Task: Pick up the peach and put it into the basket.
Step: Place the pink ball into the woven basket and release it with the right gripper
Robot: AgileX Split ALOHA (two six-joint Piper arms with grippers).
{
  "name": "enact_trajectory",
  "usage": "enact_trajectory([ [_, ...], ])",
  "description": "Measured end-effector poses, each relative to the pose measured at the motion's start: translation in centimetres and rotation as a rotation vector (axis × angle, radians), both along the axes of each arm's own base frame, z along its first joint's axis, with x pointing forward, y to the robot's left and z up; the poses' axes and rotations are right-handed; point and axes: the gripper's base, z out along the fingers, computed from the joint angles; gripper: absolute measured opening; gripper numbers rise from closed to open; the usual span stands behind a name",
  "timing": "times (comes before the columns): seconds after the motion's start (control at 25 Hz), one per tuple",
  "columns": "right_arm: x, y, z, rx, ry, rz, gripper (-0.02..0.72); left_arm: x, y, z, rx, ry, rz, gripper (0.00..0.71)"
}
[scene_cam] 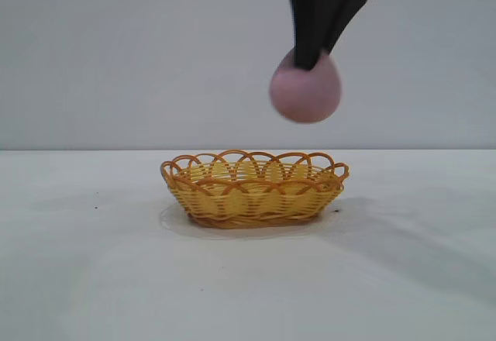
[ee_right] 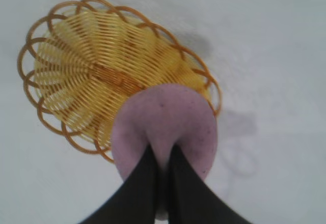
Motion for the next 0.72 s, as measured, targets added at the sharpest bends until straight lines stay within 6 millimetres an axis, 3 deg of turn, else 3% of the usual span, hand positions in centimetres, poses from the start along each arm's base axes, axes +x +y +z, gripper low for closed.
enact_trajectory([
  [0.32,1.1,1.4,-4.1,-0.002,0.027,-0.003,0.0,0.0,0.0,0.0,0.0,0.0,0.0,0.503],
  [0.44,1.0,1.9,-4.8,0.022,0.045,-0.014,0.0,0.0,0.0,0.0,0.0,0.0,0.0,0.503],
  [0.48,1.1,2.1,-4.9,0.029,0.051,-0.016,0.049,0.0,0.0,0.0,0.0,0.0,0.0,0.503],
  [0.64,1.4,2.6,-4.7,0.055,0.05,-0.024,0.049,0.0,0.0,0.0,0.0,0.0,0.0,0.503],
  [0.72,1.5,2.6,-4.6,0.059,0.045,-0.024,0.12,0.0,0.0,0.0,0.0,0.0,0.0,0.503],
])
